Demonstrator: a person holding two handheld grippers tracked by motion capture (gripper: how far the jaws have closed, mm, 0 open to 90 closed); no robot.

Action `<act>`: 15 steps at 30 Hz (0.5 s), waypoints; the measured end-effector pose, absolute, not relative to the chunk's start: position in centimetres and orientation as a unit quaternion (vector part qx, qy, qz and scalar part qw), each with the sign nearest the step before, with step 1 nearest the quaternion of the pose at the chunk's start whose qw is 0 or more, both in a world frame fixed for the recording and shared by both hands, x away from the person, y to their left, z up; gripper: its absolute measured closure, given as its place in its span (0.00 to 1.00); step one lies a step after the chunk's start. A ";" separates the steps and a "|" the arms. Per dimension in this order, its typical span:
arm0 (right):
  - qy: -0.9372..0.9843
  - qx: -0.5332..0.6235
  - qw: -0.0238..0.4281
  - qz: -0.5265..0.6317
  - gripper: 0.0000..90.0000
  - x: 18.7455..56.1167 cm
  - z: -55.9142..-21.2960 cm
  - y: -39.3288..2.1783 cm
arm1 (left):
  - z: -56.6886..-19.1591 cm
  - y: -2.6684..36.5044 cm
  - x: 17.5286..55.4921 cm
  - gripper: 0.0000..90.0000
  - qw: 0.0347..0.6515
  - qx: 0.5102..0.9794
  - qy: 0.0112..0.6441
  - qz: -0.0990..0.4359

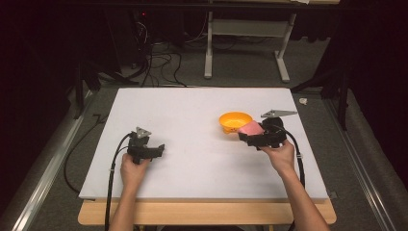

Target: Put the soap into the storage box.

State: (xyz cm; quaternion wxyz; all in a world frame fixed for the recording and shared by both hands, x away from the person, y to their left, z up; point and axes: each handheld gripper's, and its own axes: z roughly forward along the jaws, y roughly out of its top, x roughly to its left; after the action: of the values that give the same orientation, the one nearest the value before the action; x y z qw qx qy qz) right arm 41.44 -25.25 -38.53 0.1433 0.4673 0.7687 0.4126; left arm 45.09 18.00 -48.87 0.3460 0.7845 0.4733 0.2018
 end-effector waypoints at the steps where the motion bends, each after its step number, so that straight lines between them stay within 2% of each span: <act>1: 0.768 0.469 0.143 0.413 0.15 41.6 -38.5 -25.2 | -48.9 18.0 45.1 0.19 0.346 0.785 0.473 0.202; 15: 0.762 0.485 0.136 0.407 0.15 43.8 -38.2 -24.8 | -48.9 18.0 45.1 0.19 0.347 0.784 0.473 0.202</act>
State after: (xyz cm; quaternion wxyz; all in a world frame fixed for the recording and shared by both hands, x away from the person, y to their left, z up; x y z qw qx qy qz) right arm 43.75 -24.83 -38.23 0.1364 0.4849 0.7620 0.4069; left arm 45.09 18.00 -48.88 0.3469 0.7841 0.4734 0.2018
